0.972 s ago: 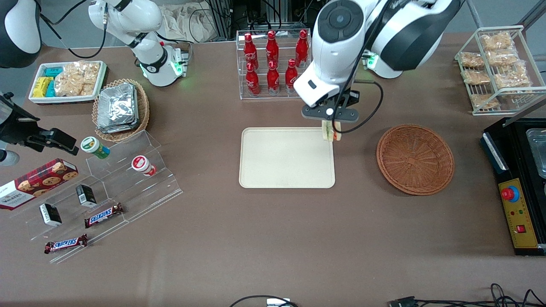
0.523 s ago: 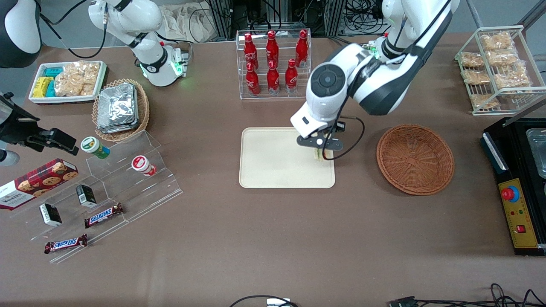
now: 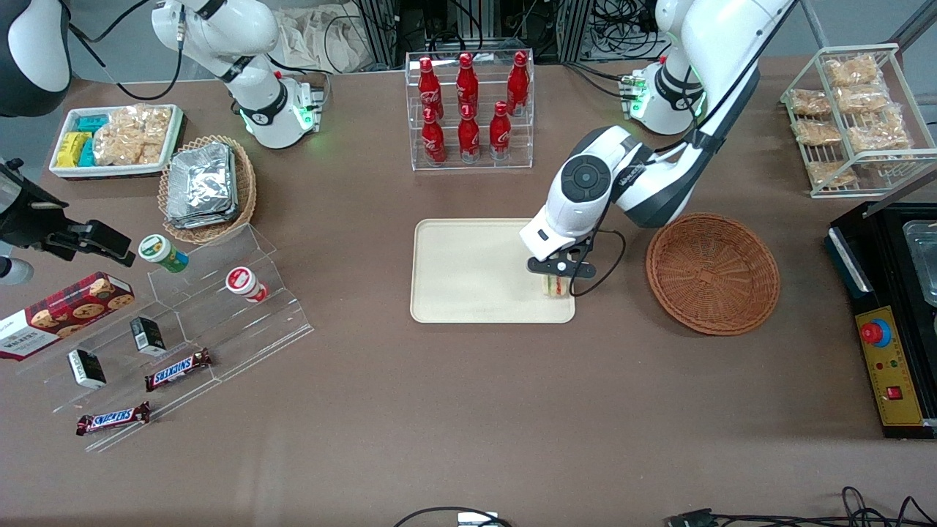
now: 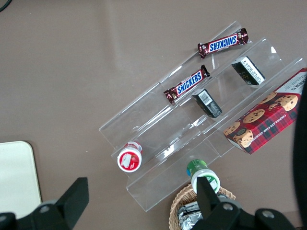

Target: Place sandwich from basket to tray

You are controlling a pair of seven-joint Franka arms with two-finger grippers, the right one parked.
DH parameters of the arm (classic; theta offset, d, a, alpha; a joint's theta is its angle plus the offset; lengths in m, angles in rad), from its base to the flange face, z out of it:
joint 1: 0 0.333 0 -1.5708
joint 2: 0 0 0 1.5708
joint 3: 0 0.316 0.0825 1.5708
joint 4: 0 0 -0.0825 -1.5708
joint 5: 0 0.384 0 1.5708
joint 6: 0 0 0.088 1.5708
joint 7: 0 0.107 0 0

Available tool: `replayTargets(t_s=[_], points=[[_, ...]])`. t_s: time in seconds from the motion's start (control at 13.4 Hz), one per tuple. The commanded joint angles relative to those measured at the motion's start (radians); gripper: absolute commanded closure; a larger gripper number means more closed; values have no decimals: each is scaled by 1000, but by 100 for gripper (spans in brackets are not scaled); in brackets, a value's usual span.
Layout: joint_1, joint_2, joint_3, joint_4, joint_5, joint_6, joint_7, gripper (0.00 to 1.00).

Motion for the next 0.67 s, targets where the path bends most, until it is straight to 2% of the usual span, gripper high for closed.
replayTargets(t_s=[0.0, 0.45, 0.52, 0.6], points=[[-2, 33, 3, -6, 34, 54, -19, 100], [-3, 90, 17, -14, 85, 96, -71, 99], [-3, 92, 17, -14, 85, 98, -74, 69], [-3, 96, 19, -12, 85, 98, -74, 29]])
